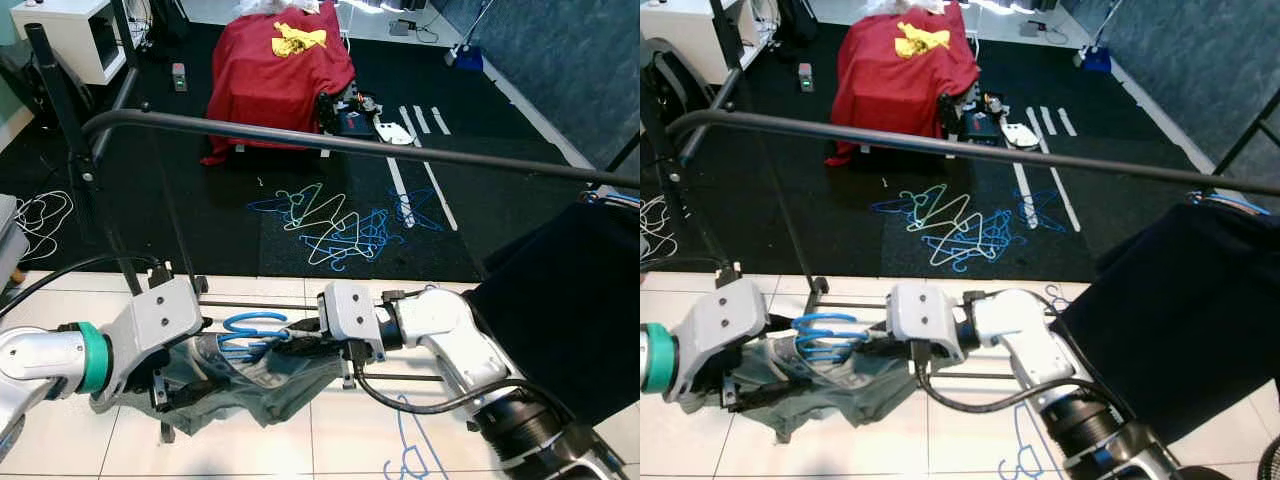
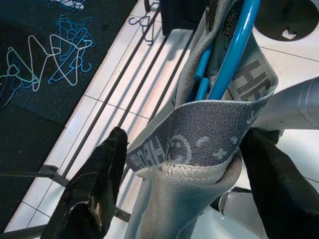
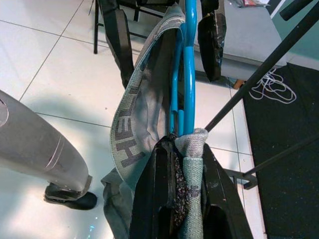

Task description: Hang hanger

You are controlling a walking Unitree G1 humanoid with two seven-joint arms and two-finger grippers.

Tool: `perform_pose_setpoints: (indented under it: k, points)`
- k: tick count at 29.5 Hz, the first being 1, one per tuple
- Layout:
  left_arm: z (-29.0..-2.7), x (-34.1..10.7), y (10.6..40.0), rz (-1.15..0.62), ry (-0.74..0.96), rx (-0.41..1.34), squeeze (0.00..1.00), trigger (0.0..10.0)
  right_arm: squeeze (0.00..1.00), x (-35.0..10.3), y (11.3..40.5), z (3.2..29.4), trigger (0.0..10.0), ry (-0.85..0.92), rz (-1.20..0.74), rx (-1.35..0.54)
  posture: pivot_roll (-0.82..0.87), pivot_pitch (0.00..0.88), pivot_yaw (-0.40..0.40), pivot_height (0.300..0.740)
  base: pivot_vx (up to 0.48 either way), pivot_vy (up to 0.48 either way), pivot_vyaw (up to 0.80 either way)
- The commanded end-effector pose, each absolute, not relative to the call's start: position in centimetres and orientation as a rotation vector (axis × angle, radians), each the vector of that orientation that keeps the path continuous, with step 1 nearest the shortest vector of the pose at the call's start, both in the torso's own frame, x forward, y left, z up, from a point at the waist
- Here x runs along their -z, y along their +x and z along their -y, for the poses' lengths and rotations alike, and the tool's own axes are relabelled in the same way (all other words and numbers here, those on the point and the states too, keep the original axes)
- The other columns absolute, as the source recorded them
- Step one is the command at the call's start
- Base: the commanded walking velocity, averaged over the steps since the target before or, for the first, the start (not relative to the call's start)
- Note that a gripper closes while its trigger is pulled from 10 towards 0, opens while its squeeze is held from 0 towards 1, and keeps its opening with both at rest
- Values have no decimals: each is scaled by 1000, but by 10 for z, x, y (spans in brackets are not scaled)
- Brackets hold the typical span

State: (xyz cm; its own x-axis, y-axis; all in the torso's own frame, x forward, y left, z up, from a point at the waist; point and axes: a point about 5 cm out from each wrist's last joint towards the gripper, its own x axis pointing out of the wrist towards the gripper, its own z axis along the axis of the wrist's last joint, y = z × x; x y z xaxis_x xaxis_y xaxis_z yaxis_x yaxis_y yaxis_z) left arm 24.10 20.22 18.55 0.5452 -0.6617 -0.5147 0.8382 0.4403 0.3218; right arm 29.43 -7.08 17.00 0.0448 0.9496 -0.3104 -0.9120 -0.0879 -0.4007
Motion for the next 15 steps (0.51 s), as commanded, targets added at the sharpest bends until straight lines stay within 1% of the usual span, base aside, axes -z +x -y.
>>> perform_pose_setpoints:
  k: [1, 6, 7, 8, 11, 12, 15]
  points:
    - [-199, -184, 238, -338, 588, 973, 0, 0, 0, -170, 294, 69, 10000, -602, 82, -1570, 74, 35, -20, 740, 0, 0, 0]
    - [-195, -186, 237, -320, 576, 990, 0, 0, 0, -170, 294, 68, 10000, -602, 83, -1571, 74, 36, -19, 740, 0, 0, 0]
    - [-195, -187, 237, -316, 581, 988, 0, 8471, 0, -170, 294, 68, 10000, -601, 84, -1571, 74, 36, -18, 740, 0, 0, 0]
    - [-194, -188, 237, -304, 580, 992, 0, 10000, 0, -170, 294, 68, 10000, -601, 85, -1570, 74, 36, -18, 740, 0, 0, 0]
    - [-194, -189, 238, -301, 578, 983, 0, 10000, 0, -170, 294, 68, 10000, -601, 86, -1569, 74, 35, -16, 740, 0, 0, 0]
    - [-194, -193, 237, -290, 563, 990, 0, 0, 0, -170, 294, 68, 10000, -601, 87, -1568, 74, 36, -15, 740, 0, 0, 0]
    - [-196, -199, 233, -273, 547, 1018, 0, 0, 0, -170, 295, 68, 10000, -599, 88, -1564, 74, 36, -15, 740, 0, 0, 0]
